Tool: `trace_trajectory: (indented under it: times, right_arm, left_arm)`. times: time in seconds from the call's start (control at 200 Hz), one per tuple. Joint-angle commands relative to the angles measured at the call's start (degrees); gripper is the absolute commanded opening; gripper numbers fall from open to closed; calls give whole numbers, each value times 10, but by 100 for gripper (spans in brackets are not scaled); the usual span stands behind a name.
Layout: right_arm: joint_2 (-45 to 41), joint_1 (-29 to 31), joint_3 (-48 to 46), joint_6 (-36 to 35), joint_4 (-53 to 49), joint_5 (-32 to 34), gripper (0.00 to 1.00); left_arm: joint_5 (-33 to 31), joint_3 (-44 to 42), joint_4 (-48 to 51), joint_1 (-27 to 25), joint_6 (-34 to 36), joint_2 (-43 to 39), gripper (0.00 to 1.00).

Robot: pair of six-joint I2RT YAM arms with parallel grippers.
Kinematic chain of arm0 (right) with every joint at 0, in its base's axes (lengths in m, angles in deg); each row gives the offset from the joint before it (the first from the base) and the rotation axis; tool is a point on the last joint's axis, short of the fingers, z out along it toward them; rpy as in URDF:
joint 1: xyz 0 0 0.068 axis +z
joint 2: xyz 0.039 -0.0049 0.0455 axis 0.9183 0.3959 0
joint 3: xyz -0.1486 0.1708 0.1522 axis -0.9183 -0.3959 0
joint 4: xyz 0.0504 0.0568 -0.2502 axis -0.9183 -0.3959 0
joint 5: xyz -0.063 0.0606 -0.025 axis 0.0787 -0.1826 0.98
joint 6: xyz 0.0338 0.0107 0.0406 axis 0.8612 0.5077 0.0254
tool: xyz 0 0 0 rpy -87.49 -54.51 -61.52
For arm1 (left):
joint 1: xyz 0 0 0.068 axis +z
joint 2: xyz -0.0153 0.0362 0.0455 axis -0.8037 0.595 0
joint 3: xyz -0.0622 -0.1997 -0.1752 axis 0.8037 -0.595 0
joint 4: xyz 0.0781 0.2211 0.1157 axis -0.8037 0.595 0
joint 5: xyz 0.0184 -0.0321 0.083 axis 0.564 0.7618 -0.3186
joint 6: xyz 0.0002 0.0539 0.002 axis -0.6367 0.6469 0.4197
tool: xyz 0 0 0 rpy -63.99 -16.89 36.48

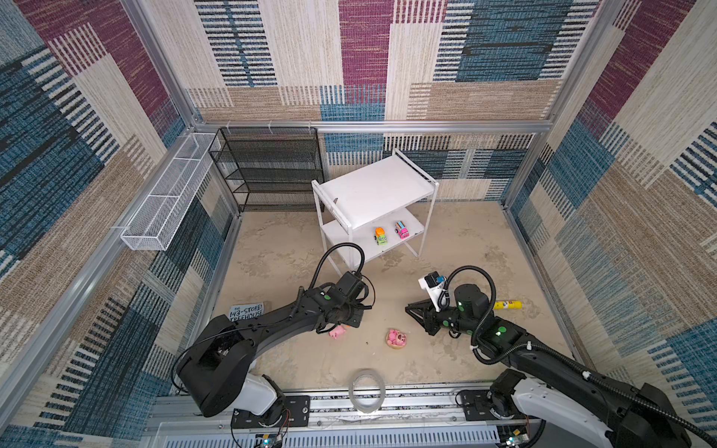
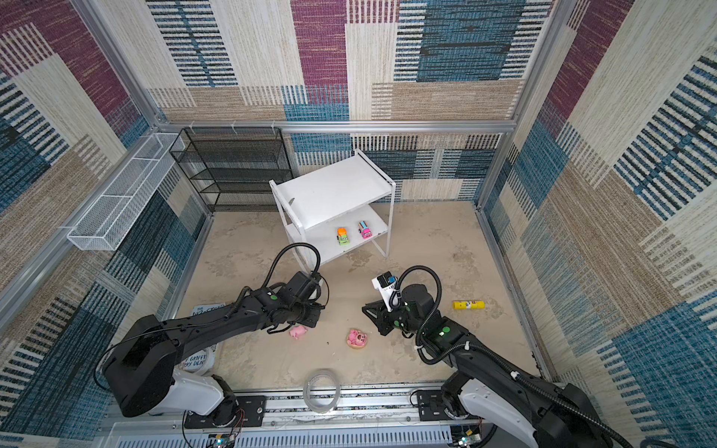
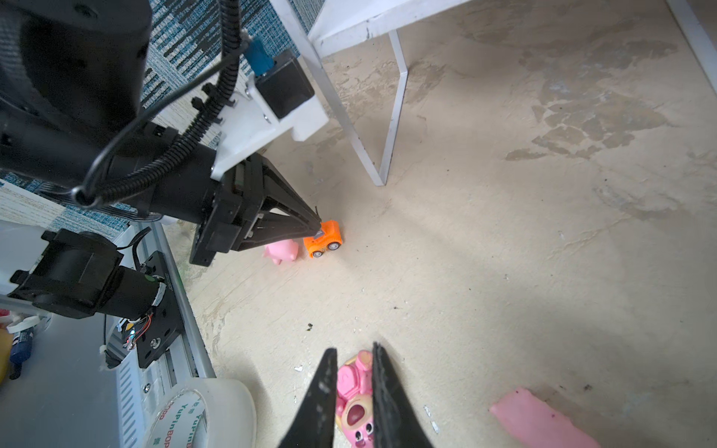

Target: Place and organize the plastic toys onto the shelf

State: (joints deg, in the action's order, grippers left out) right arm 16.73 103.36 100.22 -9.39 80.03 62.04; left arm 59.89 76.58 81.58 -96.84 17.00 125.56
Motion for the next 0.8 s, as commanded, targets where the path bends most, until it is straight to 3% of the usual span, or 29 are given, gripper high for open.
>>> trace_trajectory:
  times: [0.0,0.08,0.255,0.411,0.686,0.796]
  right_arm:
    - [-7,1,-5,-5,19,-5,20]
    - [-10,0,-8,-2,21,-17,21]
    - [-3,6,-21,11,36,-27,25]
    - [7,7,-11,8,33,-18,29]
    - [10,11,-6,11,26,-4,45]
    - [-4,11,-7,11,13,3,47]
  left_arm:
    - [19,0,-2,0,-17,5,14]
    - [19,-8,-4,-1,-25,-3,18]
    - [-5,-31,7,-1,-19,-65,47]
    - [-14,-49,3,0,-14,-78,60]
    - [-36,-53,-1,0,-21,-20,64]
    - [-30,-53,-10,0,-22,-2,59]
